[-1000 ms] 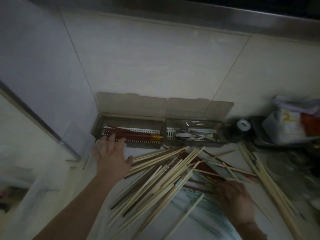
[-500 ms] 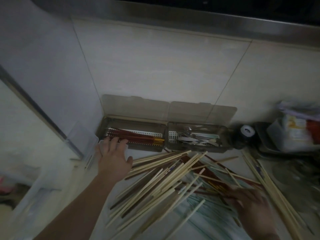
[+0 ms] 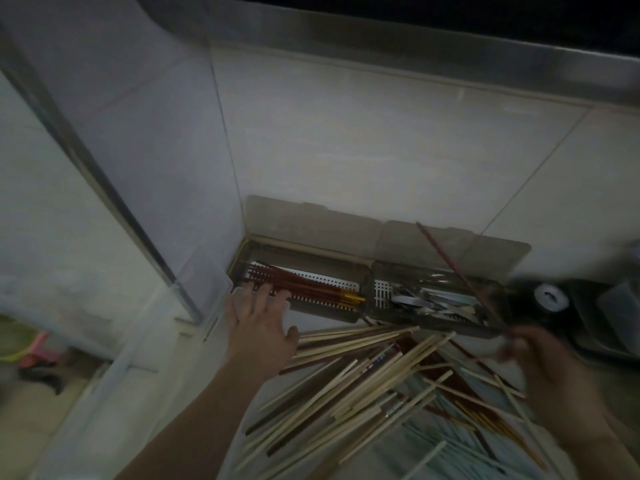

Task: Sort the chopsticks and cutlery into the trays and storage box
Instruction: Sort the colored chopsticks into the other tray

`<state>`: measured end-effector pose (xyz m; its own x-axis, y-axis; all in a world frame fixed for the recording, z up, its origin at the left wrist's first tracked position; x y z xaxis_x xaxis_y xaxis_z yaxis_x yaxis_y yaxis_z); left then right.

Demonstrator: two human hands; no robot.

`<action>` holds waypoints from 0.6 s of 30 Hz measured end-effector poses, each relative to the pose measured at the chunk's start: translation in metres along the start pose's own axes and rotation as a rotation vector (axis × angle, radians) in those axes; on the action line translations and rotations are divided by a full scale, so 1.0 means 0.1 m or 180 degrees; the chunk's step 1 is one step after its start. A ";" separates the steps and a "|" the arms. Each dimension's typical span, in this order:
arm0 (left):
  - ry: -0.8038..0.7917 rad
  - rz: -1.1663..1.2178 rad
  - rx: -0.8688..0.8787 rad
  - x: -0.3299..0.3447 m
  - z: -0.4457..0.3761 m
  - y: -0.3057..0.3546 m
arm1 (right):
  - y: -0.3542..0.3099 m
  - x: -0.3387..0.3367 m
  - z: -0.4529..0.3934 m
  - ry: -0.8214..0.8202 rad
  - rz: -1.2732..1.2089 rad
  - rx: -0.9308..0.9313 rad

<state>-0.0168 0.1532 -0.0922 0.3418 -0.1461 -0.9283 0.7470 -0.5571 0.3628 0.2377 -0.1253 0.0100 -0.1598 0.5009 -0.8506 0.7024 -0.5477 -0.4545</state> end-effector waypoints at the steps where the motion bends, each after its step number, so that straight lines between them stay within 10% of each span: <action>1: 0.0027 0.0011 0.0016 0.01 0.00 -0.01 | -0.31 0.14 -0.13 -0.0227 -0.0126 0.0109; 18: 0.0208 0.0095 0.0165 0.05 0.02 -0.03 | -1.15 1.95 -0.88 -0.0793 0.1391 -0.1180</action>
<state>-0.0186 0.1530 -0.0977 0.4013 -0.1105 -0.9093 0.7060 -0.5951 0.3839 0.1871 0.0944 -0.0799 0.0712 0.0871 -0.9936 0.9263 -0.3752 0.0335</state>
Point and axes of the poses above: each hand's wrist, its own z-axis away from the middle knuckle, its own x-axis out of the palm, y = z × x, the point moved 1 cm from there along -z, towards the middle knuckle, and after that the axes turned 8 degrees about z, right-handed, at the moved point
